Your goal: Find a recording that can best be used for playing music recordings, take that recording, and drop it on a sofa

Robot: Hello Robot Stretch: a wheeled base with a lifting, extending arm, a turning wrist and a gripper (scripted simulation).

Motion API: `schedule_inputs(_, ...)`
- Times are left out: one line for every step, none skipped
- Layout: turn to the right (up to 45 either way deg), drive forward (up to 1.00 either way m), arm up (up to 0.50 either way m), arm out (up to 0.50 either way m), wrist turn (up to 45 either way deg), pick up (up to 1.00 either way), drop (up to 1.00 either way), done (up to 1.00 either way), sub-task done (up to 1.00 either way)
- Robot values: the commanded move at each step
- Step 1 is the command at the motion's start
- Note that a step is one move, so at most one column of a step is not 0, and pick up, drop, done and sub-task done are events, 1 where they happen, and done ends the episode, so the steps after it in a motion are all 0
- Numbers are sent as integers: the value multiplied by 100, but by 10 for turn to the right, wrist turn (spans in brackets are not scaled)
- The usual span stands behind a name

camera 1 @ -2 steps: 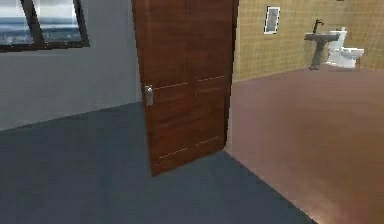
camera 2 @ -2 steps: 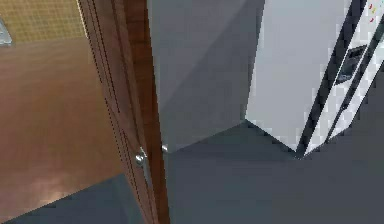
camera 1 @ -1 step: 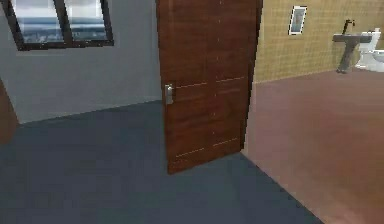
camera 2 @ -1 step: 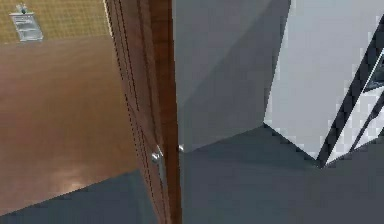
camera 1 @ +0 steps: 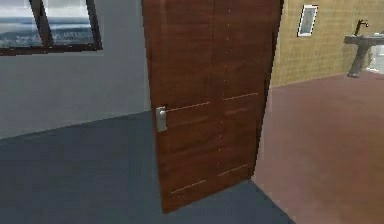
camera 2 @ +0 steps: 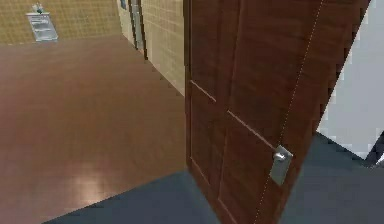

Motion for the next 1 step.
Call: schedule_inputs(450, 0, 0, 0, 0, 0, 0, 0, 0)
